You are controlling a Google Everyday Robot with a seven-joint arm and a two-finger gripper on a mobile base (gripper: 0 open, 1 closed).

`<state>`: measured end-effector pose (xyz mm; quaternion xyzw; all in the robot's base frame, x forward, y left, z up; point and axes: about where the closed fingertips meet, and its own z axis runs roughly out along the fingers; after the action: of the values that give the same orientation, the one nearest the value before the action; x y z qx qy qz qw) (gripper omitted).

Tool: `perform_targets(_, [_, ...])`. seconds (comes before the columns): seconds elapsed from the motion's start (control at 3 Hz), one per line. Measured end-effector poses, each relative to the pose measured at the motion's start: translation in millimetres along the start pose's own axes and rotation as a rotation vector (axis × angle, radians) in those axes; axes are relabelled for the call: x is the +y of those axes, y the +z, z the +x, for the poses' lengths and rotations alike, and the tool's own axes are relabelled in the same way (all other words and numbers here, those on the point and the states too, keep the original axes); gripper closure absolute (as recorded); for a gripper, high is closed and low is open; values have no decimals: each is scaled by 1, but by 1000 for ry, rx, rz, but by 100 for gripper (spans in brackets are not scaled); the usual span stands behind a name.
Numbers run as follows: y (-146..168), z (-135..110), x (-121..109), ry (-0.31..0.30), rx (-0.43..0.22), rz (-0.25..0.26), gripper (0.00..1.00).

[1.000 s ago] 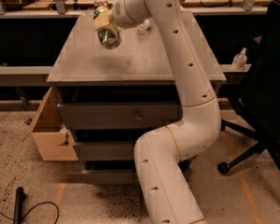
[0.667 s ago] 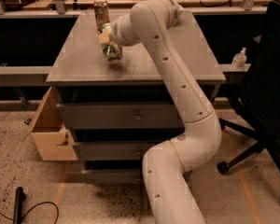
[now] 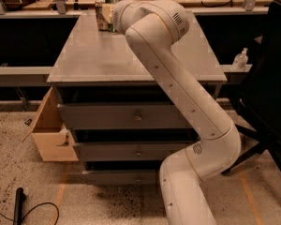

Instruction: Place green can upright

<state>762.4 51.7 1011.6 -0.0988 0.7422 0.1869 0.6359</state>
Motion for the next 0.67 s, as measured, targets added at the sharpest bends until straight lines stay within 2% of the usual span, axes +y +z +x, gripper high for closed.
perform_targets(0.33, [-25, -31, 15, -45, -121, -42, 100])
perform_targets(0.67, [-35, -42, 30, -55, -208, -141, 100])
